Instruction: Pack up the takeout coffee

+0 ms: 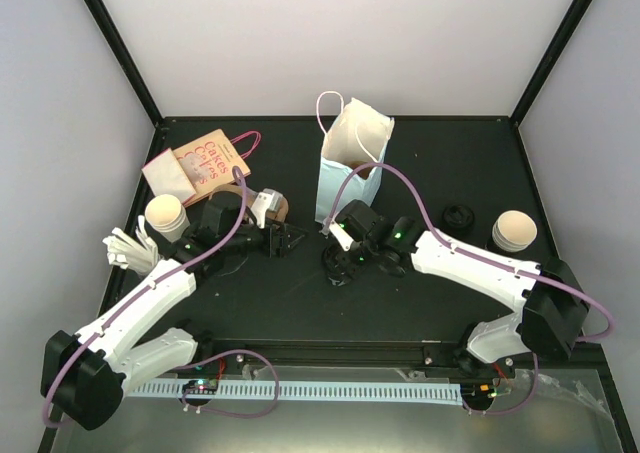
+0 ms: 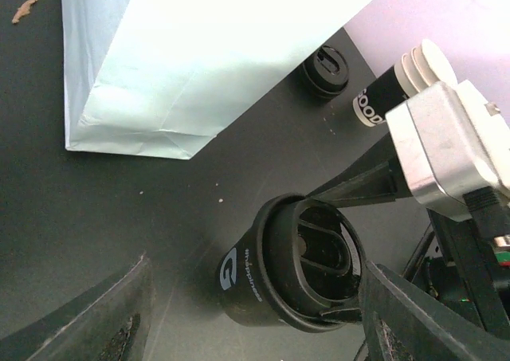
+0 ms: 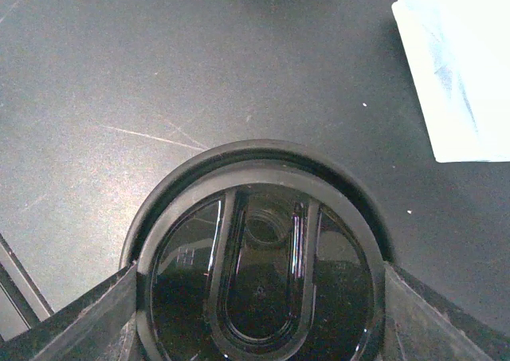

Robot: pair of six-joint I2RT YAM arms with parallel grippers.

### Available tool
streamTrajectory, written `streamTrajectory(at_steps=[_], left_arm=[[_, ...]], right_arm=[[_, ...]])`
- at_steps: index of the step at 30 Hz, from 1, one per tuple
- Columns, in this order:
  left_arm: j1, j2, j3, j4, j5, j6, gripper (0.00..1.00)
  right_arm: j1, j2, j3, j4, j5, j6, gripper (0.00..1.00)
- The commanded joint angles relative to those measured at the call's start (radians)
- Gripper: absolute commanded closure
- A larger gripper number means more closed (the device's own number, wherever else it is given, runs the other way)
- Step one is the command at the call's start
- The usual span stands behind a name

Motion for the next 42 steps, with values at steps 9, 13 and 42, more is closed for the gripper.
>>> streamTrajectory(at_steps=[9, 13, 42], left_arm=[[0.006, -0.008, -0.007, 0.037, 0.028, 0.014, 0.28], [0.006, -0.009, -0.004, 0.037, 0.028, 0.018, 0.28], [0.026, -0.049, 0.101, -0.034, -0.221, 0.034, 0.09]], right_arm=[[-0.001, 0.007, 0.016, -0.018, 0.067, -0.002, 0.70], [-0.008, 0.009, 0.024, -0.036, 0.092, 0.024, 0.86], [-0.016, -0.158, -0.039, -0.019, 0.183, 0.115, 0.99]])
